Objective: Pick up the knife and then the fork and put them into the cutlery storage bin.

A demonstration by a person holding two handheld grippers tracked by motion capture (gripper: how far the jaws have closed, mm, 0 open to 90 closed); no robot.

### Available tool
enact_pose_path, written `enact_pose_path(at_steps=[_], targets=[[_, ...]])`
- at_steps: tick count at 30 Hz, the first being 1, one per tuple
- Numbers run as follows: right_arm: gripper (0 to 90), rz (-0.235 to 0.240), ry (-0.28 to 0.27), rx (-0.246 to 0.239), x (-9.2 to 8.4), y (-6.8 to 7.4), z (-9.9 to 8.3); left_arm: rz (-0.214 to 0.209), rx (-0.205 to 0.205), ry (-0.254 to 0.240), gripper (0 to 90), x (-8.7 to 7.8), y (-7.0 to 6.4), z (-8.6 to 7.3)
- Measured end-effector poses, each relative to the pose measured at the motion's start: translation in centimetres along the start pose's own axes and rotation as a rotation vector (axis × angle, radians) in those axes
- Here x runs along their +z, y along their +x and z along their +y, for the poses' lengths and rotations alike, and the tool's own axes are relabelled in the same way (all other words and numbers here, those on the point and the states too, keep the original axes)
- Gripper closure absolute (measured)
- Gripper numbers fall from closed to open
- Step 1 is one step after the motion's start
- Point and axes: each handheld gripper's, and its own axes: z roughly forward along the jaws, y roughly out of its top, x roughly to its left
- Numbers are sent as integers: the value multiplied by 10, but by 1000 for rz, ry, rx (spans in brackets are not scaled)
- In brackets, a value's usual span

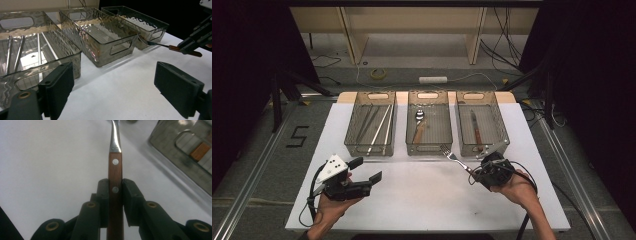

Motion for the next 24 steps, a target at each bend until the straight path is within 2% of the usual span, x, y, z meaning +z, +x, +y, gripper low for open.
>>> enact_pose_path(at_steps=[10, 15, 24], targets=[[770, -29, -73, 48, -16, -24, 18, 3, -2, -3, 158, 1, 0, 0], [771, -53, -85, 72, -21, -39, 32, 3, -1, -4, 158, 0, 0, 0], [770, -92, -108, 159, -24, -72, 56, 3, 0, 1, 158, 0, 0, -1]])
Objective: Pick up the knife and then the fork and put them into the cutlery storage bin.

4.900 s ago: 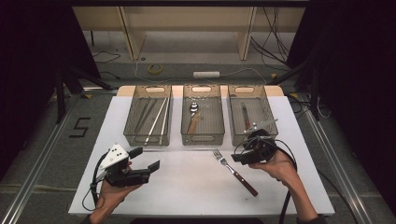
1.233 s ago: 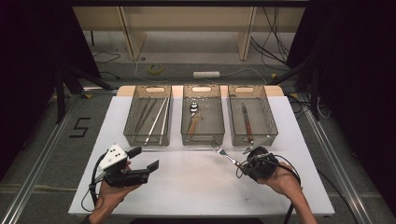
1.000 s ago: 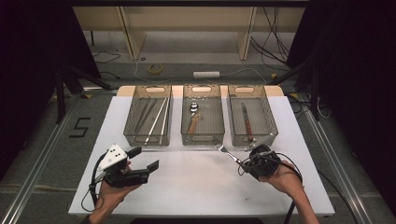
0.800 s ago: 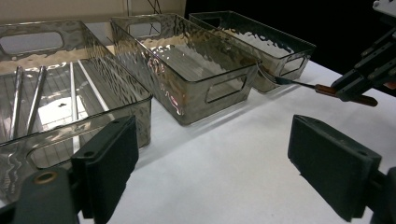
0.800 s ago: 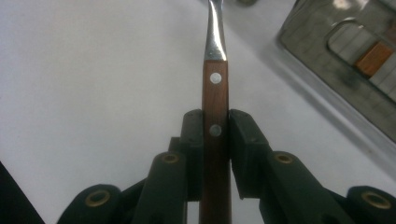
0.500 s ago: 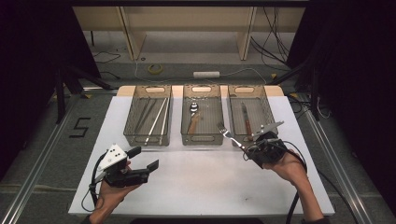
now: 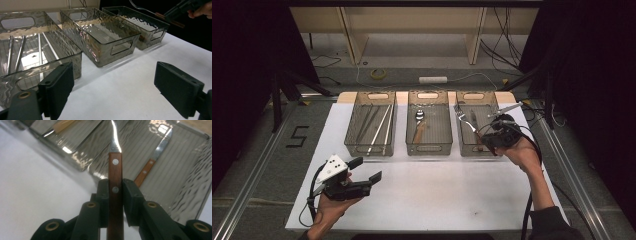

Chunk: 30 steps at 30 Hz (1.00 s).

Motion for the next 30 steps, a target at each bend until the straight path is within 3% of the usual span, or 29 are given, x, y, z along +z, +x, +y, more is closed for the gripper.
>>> enact_pose_path(at_steps=[12, 21, 30], targets=[[770, -63, 28, 112, 20, -29, 33, -1, -5, -7, 158, -1, 1, 0], [770, -112, 63, 196, 39, -46, 39, 0, -10, -10, 158, -2, 2, 0], [770, -109, 81, 223, 52, -46, 41, -3, -2, -3, 158, -1, 0, 0]])
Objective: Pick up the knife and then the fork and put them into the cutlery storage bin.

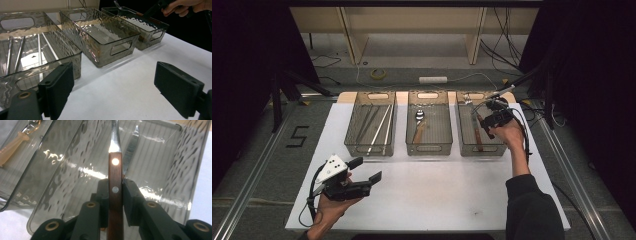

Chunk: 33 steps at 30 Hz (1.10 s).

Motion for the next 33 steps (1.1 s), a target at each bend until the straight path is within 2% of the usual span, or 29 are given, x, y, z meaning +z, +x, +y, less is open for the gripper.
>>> enact_pose_path(at_steps=[17, 22, 24, 27, 33], targets=[[768, 10, 17, 11, 18, 11, -1, 0, 4, 0, 158, -1, 0, 0], [764, -5, 9, 9, 19, 14, 0, -1, 3, 0, 158, 0, 0, 0], [747, 8, 26, -4, 21, 13, 0, -1, 4, 1, 158, -1, 0, 0], [601, 20, -29, 18, 16, 12, 1, 1, 3, 2, 158, -1, 0, 0], [594, 36, -53, 0, 7, 12, 2, 0, 1, 2, 157, 0, 0, 0]])
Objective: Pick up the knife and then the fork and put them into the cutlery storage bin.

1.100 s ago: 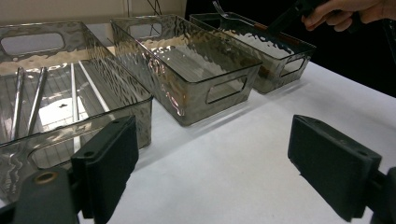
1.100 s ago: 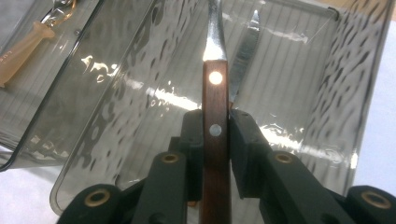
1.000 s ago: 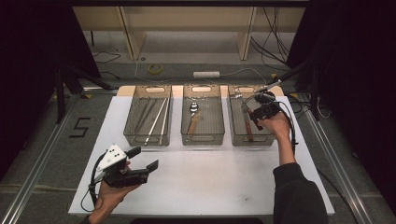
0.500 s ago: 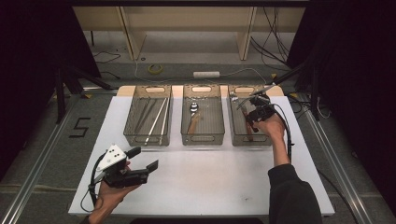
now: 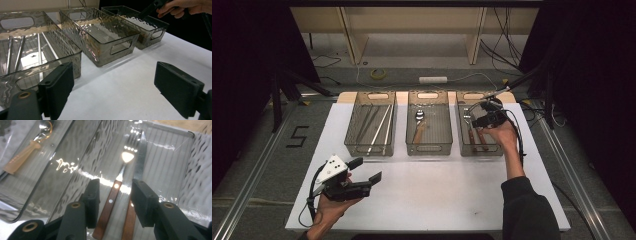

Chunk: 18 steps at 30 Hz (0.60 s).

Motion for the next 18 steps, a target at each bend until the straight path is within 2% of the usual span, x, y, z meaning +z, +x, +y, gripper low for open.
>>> enact_pose_path(at_steps=[6, 18], targets=[[574, 23, -6, -1, -4, -1, -2, -1, 2, -1, 157, 0, 0, 0], [448, 47, -47, 2, -14, 3, -5, -1, 0, 2, 157, 0, 1, 0]])
